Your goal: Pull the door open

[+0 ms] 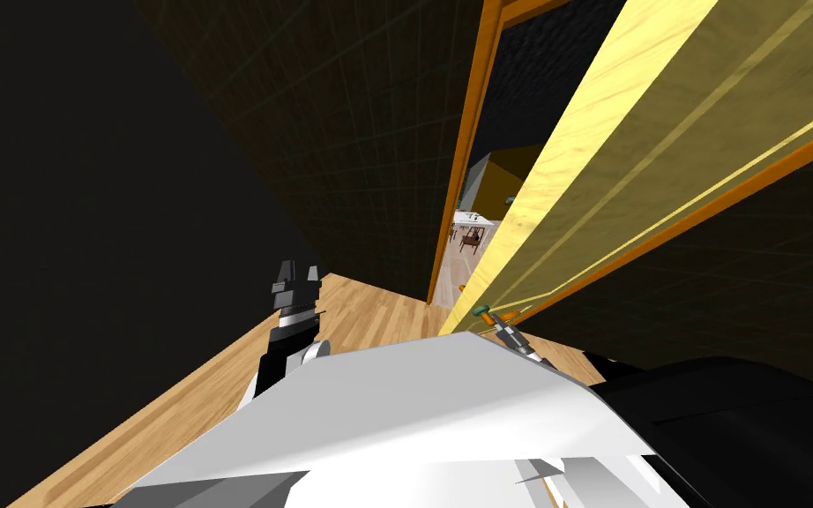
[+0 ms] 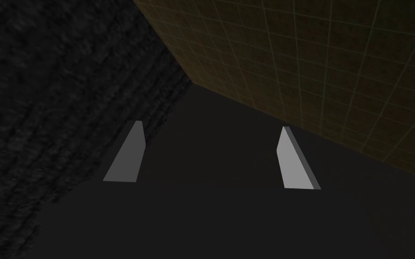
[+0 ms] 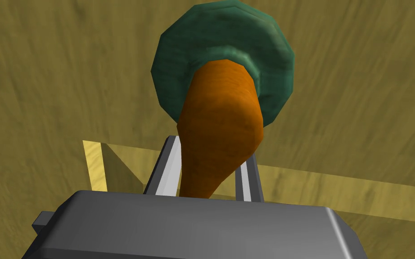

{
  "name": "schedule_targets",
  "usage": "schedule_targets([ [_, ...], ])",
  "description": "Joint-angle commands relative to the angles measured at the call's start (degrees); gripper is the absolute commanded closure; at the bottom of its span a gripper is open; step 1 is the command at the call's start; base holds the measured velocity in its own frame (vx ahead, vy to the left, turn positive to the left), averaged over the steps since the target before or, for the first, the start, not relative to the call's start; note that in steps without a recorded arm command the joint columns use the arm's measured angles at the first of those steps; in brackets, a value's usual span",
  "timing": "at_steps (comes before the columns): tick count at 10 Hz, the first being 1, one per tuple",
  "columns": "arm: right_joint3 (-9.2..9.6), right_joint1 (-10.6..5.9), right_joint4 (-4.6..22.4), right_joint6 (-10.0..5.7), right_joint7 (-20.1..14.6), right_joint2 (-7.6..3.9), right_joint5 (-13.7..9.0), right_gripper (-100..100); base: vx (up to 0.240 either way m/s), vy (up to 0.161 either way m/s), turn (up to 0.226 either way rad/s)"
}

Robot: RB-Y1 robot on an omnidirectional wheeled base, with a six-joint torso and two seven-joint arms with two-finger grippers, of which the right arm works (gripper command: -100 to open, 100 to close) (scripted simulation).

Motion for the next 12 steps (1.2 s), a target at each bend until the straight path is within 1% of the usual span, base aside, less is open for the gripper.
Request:
schedule_targets([
  [1, -0.95, 1.59, 1.2, -2.48, 0.0, 0.18, 0.3, 100, -0.067, -0.042, 0.185],
  [3, -1.88, 3.04, 3.0, -5.26, -0.3, 0.51, 0.8, 100, -0.079, -0.043, 0.151],
  [4, -2.23, 3.59, 3.6, -6.31, -0.5, 0.64, 1.0, 100, -0.071, -0.046, 0.115],
  [5, -2.23, 3.59, 3.6, -6.31, -0.5, 0.64, 1.0, 100, -0.049, -0.027, 0.032],
  [6, -2.65, 4.26, 4.4, -7.60, -0.6, 0.79, 1.2, 100, -0.039, -0.016, 0.096],
  [7, -2.13, 3.42, 5.3, -7.43, -0.7, 1.20, 1.3, 100, -0.020, -0.009, 0.023],
  [8, -1.93, 2.98, 5.7, -7.24, -0.9, 1.11, 1.5, 100, -0.145, -0.032, 0.178],
  [9, -1.93, 2.98, 5.7, -7.24, -0.9, 1.11, 1.5, 100, -0.190, -0.053, 0.125],
  [10, -1.77, 2.55, 5.7, -6.82, -1.0, 0.92, 1.5, 100, -0.258, -0.046, 0.149],
  [12, -1.57, 2.04, 5.7, -6.48, -1.2, 0.69, 1.6, 100, -0.260, -0.055, 0.160],
])
